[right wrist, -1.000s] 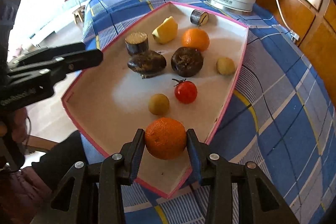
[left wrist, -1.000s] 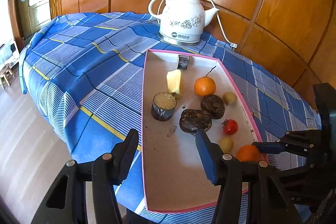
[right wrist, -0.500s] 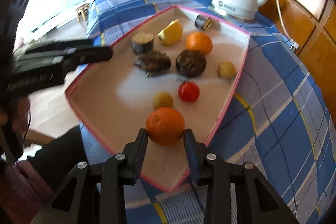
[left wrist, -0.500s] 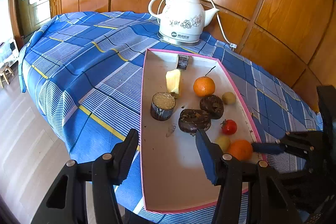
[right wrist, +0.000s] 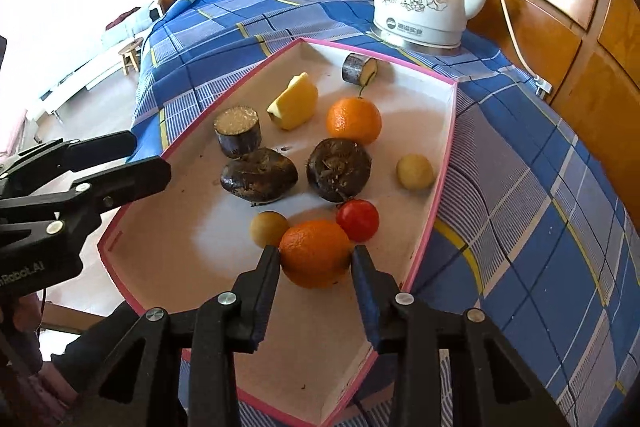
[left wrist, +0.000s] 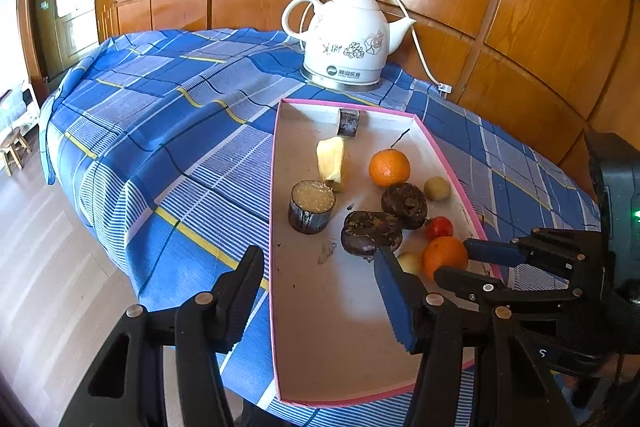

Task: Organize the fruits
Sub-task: 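Carry the orange into the tray and open the right tool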

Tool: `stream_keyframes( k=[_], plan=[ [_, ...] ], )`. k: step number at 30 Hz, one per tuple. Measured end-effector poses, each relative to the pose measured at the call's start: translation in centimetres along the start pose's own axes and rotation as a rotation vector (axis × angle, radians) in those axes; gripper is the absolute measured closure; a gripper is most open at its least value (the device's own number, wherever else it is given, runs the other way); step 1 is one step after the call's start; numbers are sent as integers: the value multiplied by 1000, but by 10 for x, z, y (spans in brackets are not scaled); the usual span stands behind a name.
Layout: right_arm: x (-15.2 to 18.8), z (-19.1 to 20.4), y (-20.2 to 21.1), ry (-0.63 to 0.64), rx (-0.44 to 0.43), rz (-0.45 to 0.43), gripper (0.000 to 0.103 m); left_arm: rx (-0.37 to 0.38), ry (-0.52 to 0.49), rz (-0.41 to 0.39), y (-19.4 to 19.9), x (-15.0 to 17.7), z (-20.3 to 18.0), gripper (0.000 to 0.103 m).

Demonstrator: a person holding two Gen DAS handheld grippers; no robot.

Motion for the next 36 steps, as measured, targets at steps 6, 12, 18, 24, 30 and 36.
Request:
stream_keyframes(
  k=[6,12,18,24,30,36],
  plan=[
    [4,-6,1,-51,-23,9,65,-11,-18,-9,4,-1,-3,45],
    [8,-5,3,-59,-14,3,65,-21,-29,-17,6,0,-4,45],
    [9,-6,4,-81,-22,4,65,-36,-28,-22,10,0,-5,44],
    [13,-5,5,-95,-27,9,65,-40,-26,-27,12,0,-6,43],
    [15,-6,7,-99,-16,-5,65,-44,-25,-29,13,1,-6,42],
    [16,-6,11,-85,-13,-10,65,-47,-20,-27,11,1,-5,38]
  ],
)
Point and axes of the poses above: each gripper's, at about its wrist camera, not at the fingertips, and y roughly against the way its jaws point, z to its left, x to its underside, the point moved 8 cm from there along -y, roughly the way its jaws point, and after that the axes turned 12 degrees about -y, right-handed, at the moved point
